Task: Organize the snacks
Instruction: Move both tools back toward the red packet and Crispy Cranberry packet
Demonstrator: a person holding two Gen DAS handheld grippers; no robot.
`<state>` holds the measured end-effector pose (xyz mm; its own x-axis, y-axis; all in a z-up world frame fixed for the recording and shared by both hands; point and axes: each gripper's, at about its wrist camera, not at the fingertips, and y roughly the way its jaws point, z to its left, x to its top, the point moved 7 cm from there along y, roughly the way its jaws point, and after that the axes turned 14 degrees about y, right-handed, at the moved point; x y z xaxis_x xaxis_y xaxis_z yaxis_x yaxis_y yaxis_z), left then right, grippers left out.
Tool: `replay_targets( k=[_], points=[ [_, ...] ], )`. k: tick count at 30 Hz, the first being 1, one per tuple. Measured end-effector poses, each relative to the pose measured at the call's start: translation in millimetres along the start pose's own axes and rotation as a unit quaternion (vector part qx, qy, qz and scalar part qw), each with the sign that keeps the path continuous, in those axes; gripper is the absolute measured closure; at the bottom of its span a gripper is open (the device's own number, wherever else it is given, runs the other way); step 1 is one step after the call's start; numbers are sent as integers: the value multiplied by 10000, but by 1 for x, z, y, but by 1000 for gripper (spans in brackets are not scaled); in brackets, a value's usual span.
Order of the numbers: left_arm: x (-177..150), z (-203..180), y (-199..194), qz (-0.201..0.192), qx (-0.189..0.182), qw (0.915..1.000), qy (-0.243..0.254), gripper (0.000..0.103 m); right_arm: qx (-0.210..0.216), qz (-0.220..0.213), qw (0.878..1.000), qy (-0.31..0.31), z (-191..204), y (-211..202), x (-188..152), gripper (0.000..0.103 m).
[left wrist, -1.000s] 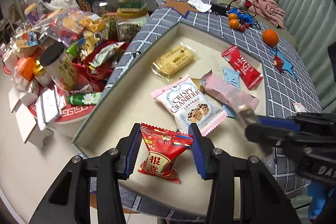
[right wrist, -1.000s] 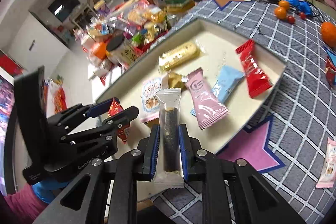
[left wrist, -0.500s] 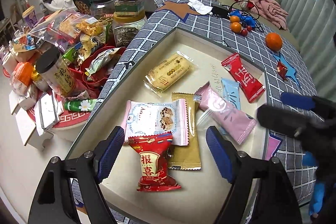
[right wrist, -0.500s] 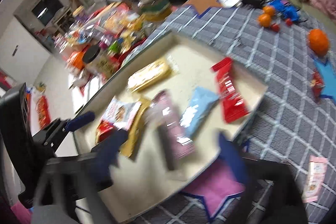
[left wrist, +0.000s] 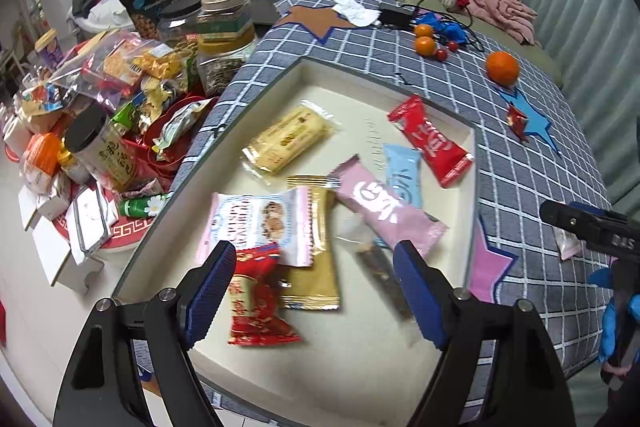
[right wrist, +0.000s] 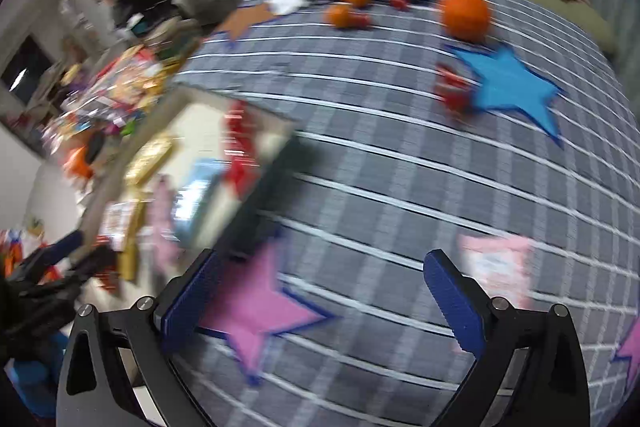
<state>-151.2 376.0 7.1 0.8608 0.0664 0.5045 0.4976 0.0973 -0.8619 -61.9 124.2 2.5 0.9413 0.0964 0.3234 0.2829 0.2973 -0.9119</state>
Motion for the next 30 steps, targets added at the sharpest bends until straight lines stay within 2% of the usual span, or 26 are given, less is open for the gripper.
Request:
replay_targets(
  k=[3,7,13,23,30],
  points=[
    [4,-14,-2,-5,-43,9999,120,19,-331,16,9989,345,-43,2,1,2],
    [10,-35,-5,15,-117,9995,303,19,-564,72,9971,511,-74,6,-5,2],
    [18,-72,-7,65,-132,9975,694,19,-621,96,9972,402,-87,14,-11,2],
    [27,-122,5,290,-180,9934,1094,19,-957,-270,9948,212,-111,14,-5,1],
    [58,-161,-3,162,-216,9889,1464,19,-1024,-505,9933,168,-137,14,14,1]
  ],
)
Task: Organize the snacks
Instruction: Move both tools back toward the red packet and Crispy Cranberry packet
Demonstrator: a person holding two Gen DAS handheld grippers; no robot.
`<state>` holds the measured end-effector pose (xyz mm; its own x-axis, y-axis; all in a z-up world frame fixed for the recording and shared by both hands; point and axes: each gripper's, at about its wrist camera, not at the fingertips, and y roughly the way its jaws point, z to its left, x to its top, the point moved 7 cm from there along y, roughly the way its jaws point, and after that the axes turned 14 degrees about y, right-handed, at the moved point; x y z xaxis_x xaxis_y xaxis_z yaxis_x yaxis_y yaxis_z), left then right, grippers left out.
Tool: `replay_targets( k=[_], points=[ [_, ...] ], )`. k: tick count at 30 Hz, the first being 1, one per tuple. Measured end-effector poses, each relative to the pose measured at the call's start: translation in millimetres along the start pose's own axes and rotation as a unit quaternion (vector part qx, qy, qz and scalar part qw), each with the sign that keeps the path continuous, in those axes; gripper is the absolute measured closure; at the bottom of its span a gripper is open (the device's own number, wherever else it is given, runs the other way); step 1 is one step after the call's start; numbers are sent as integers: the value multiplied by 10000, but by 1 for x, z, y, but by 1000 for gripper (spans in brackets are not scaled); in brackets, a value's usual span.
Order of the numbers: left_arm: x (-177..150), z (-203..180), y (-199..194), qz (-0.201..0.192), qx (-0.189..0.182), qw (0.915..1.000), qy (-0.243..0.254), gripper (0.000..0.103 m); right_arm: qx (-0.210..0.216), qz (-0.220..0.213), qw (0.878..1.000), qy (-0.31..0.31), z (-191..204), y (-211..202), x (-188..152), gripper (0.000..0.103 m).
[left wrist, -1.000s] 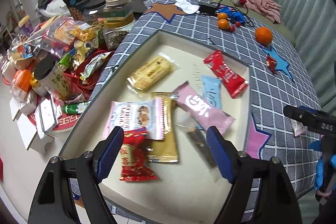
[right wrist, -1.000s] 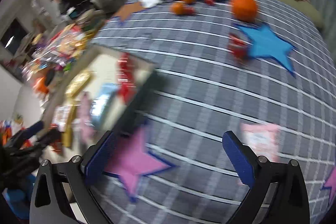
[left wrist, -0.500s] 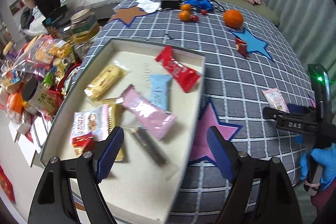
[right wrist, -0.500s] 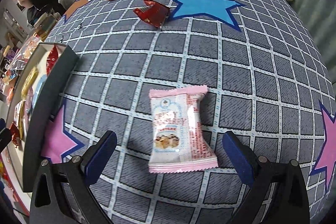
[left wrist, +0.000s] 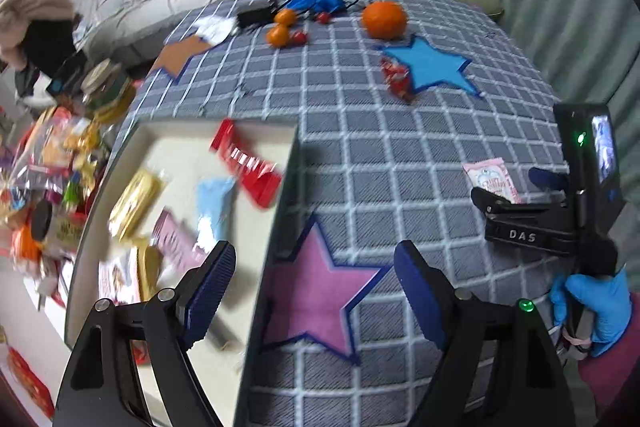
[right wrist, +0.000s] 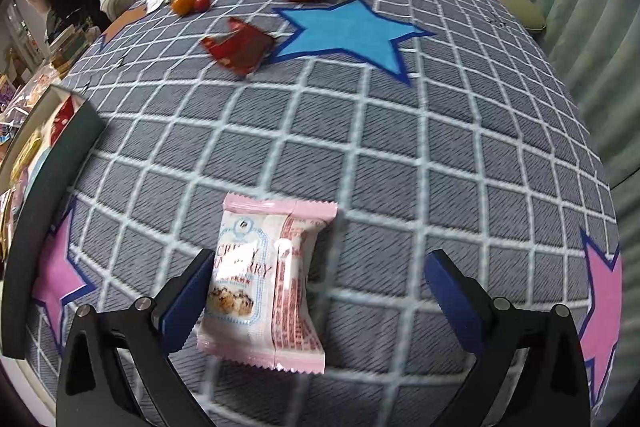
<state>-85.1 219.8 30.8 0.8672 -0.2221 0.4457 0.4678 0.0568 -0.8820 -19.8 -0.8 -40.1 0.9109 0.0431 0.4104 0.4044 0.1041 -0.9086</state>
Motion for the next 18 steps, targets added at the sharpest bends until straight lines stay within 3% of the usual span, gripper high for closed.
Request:
replay_targets(
  k=[7,11,18],
  points=[
    [69,-19,17,-211,-93,9997,128,18,-237,-392,9968,660,-70,1,24,1],
    [93,-33,53,-85,-101,9997,194,18,-149,-734,9955,573,-72,-3,19,0],
    [118,-43,101,47,-101,9999,53,18,-146,-771,9951,597,-73,-4,18,0]
  ],
)
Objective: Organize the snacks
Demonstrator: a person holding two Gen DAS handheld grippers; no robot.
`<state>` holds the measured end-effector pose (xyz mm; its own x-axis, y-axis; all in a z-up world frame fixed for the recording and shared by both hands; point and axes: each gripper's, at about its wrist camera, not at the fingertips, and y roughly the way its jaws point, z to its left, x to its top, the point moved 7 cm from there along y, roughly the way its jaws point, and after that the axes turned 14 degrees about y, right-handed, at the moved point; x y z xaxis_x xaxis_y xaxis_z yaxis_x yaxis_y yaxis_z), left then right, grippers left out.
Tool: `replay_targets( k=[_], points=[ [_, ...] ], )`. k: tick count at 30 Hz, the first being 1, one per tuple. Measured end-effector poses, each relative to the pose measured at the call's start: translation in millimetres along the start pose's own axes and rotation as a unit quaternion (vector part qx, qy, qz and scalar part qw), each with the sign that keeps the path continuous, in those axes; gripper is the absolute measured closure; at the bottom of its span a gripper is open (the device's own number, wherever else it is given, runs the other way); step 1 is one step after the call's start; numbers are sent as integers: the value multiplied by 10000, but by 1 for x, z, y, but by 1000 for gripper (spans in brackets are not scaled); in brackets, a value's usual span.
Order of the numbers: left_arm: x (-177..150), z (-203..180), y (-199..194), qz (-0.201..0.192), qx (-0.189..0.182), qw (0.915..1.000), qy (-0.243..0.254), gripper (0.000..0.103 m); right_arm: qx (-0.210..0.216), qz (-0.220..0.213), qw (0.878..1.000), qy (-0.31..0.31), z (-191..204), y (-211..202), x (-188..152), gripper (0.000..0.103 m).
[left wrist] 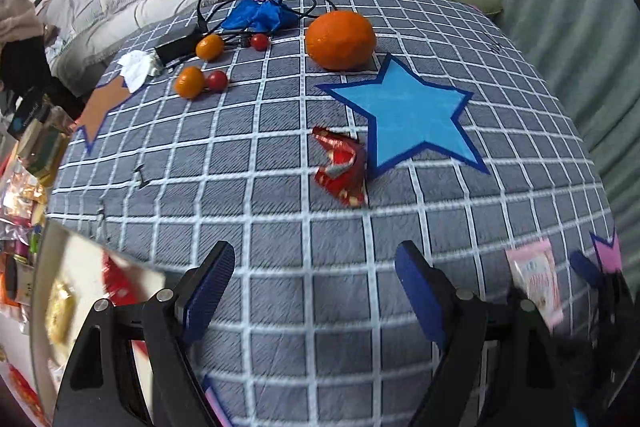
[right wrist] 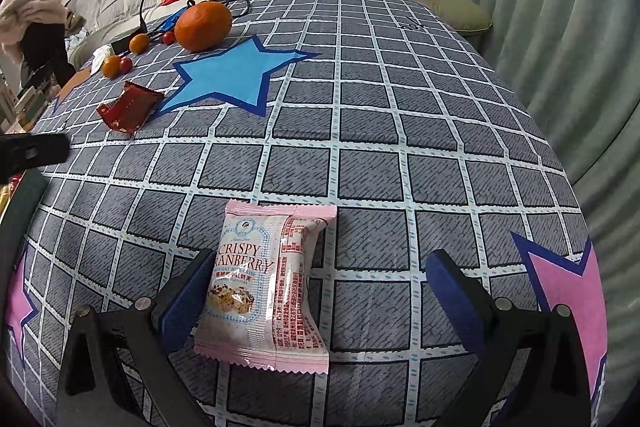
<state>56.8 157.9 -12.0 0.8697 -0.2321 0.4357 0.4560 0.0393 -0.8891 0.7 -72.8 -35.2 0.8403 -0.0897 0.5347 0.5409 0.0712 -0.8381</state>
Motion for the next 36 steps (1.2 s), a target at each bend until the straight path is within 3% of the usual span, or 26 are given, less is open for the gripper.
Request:
replay_targets(
  k=[9,14,16,18,20,25,34,35,36],
  points=[
    [38,3,35,-121,-57,9990,-438,18,4,1,10000,-4,0,1,1,0],
    [47,6,59,53,-56,9983,-580,19,6,1,10000,-4,0,1,1,0],
    [46,7,65,114,-77,9978,-643,32,5,0,10000,-4,0,0,0,0],
    [45,10,65,63,53,9980,-620,58,5,0,10000,-4,0,0,1,0],
    [43,8,62,35,-1,9986,-524,73,6,0,10000,-5,0,1,1,0],
    [22,2,51,59,-18,9993,-365,73,7,0,10000,-6,0,1,1,0],
    [-50,-21,9,-80,-206,9994,-256,73,7,-1,10000,-6,0,0,1,0],
    [-57,-23,5,-88,-196,9995,-241,70,7,-1,10000,-6,0,0,1,0],
    [-60,-26,3,-97,-188,9996,-205,56,7,-1,10000,-7,0,0,1,0]
  ],
)
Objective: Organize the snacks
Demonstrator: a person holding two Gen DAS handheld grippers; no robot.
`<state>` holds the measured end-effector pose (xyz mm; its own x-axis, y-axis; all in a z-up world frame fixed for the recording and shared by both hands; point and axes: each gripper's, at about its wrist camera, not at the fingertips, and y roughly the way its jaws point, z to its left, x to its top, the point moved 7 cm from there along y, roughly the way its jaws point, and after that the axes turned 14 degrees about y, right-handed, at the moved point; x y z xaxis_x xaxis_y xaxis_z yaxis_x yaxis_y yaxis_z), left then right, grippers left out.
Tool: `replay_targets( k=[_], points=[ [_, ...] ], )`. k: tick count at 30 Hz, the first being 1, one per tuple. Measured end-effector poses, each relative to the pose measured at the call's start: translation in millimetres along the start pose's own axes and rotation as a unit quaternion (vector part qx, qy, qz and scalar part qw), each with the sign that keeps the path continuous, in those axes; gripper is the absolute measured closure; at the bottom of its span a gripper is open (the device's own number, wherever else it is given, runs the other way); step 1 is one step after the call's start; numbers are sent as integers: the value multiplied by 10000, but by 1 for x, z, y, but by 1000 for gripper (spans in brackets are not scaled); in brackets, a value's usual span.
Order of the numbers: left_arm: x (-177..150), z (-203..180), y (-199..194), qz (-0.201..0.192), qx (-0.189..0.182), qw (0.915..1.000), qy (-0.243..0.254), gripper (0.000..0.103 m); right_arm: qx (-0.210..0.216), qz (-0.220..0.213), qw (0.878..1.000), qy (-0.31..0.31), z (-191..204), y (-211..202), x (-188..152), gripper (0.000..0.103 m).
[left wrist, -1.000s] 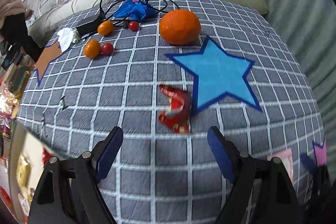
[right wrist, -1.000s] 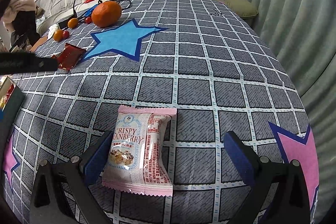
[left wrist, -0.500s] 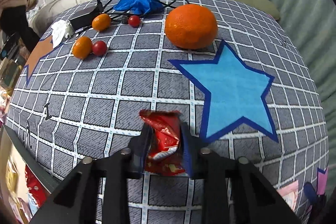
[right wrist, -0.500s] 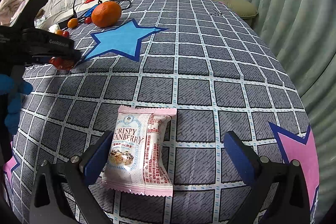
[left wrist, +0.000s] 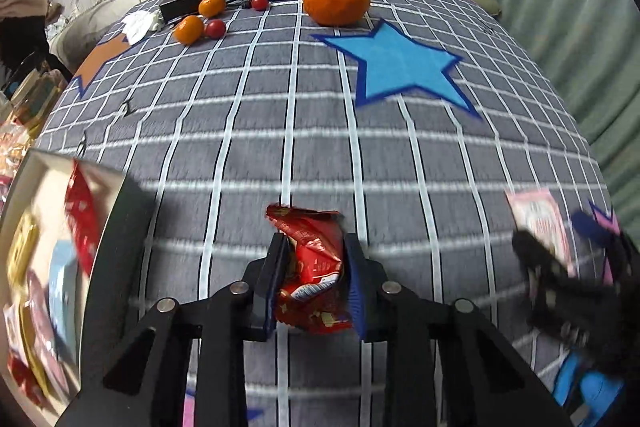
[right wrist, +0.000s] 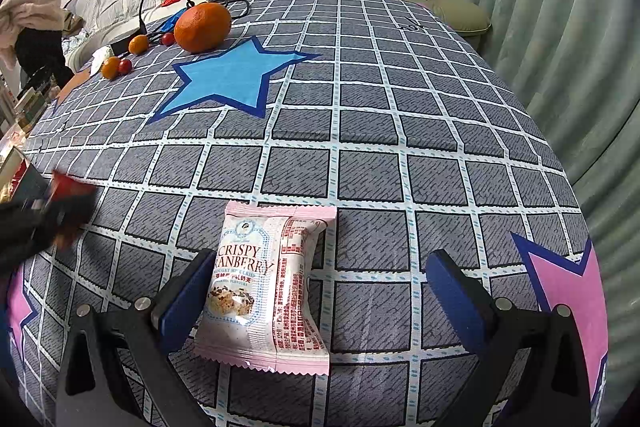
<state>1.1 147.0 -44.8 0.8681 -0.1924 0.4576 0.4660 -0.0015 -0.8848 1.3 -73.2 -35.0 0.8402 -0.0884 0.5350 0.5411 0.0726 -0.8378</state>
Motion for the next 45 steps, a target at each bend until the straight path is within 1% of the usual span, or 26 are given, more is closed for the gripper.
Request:
replay_targets(
  k=[1,2,4,5,9,16,38,45],
  points=[
    [-2,-1,-1,13,-4,10000,36,42,0,0,10000,1,0,0,0,0],
    [-4,-2,1,68,13,10000,42,16,0,0,10000,1,0,0,0,0],
    [-7,0,4,69,20,10000,-55,14,0,0,10000,1,0,0,0,0],
    [-7,0,5,43,36,10000,-24,12,1,-1,10000,1,0,0,0,0],
    [-8,-3,9,26,10,10000,63,1,-1,-1,10000,0,0,0,0,0],
    [-10,-3,7,-89,51,9999,59,1,0,-2,10000,0,0,0,0,0],
    [-9,-3,6,-207,69,9997,89,0,-3,-3,10000,-1,0,0,0,0],
    [-9,-3,7,-186,63,9998,87,0,-2,-3,10000,-2,0,0,0,0]
  ],
)
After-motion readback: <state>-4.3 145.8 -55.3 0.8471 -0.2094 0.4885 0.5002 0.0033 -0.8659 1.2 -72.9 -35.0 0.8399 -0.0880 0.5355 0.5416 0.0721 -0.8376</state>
